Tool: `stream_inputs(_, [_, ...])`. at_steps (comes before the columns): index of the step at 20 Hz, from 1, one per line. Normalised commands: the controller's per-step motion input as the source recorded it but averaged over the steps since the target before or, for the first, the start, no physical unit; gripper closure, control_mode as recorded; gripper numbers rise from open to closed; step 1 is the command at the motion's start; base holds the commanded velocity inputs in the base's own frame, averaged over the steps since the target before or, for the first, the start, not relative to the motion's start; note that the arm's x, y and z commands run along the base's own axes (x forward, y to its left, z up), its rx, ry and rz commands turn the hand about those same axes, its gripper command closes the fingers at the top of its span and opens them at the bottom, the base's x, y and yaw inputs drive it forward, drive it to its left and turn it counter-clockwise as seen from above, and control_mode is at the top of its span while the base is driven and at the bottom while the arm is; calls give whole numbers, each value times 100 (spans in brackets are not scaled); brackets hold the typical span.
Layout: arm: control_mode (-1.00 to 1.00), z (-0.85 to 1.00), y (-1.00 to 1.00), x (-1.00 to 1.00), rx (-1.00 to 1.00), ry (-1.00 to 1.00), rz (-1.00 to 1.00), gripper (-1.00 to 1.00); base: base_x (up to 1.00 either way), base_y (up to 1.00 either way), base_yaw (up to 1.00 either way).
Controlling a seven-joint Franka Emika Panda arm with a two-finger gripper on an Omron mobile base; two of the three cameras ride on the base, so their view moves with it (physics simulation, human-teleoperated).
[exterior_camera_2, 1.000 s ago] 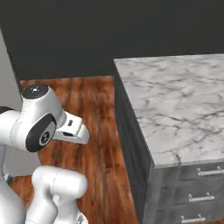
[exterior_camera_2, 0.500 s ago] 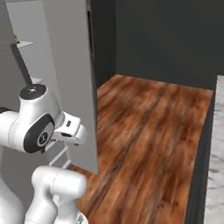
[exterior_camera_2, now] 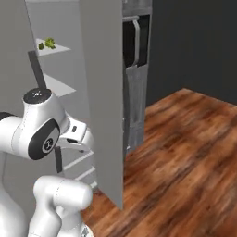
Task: Take the lemon wedge, broccoli, and lemon from the freezer and place them in the bowl on the counter.
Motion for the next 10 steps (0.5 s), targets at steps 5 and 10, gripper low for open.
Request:
stream_inputs(5, [100, 0, 0, 0, 0, 0, 0, -100, 68, -8, 54])
stream_inputs(10, [100, 0, 0, 0, 0, 0, 0, -100, 58, -10, 56])
